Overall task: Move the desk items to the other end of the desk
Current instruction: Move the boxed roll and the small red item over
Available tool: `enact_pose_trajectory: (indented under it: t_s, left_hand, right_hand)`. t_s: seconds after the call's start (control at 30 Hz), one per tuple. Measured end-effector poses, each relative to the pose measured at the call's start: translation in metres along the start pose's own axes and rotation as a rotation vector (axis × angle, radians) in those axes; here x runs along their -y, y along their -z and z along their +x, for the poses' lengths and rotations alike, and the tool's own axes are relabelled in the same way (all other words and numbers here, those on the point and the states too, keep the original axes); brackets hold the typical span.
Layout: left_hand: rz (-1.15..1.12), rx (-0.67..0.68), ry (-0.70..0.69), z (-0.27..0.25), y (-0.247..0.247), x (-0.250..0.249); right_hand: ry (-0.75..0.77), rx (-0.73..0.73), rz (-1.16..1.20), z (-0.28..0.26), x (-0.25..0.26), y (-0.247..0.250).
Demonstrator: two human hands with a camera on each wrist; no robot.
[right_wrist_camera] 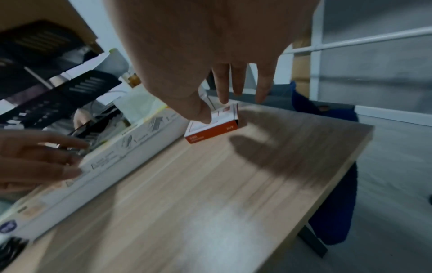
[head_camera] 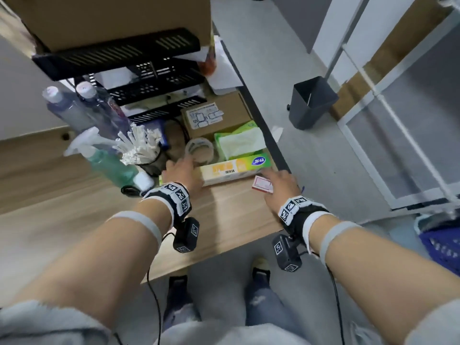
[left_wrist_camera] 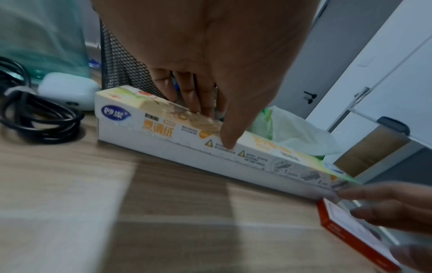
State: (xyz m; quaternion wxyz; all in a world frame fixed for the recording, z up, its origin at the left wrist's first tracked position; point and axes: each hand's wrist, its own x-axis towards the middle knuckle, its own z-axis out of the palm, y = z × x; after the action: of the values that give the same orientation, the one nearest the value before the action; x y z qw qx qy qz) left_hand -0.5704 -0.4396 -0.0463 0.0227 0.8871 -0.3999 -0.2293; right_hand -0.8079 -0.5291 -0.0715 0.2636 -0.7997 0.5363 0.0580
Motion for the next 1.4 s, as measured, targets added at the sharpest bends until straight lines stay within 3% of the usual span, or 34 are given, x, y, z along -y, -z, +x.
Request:
enact_pose_trajectory:
  t_s: [0.13,0.27,0.43,0.63,0.97,1.2,1.4]
  left_hand:
    - [-0.078,-0.048,0.041,-0.017,-0.012,-0.008]
    - [-0.094,0.049,0.031,-0.029,-0.027,-0.014]
    - [-0.067,0.129,0.034,-0.041,-0.035,-0.014]
    - [-0.236,0.070,0.106,-0.080,-0.020,0.030]
    - [-0.496,-0.113,0.240,-0.173,0.047,0.208]
    - [-0.492,-0.179,0.309,-0.250,0.083,0.387]
    - [-0.557,-0.264,0.471,-0.316,0.093,0.522]
  right_hand:
    - [0.118,0.007,-0.113,0.008,-0.008,-0.010]
    - [0.212,0.051,-0.175,0.009,-0.013,-0.015]
    - [0.195,0.042,-0.144,0.010,-0.008,-0.014]
    - [0.226,0.103,-0.118,-0.008,0.029,-0.022]
    - [0.502,0.305,-0.072,-0.087,0.198,-0.062]
    - [0.640,0.259,-0.184,-0.166,0.350,-0.123]
    - [0.725,0.312,-0.215,-0.222,0.475,-0.177]
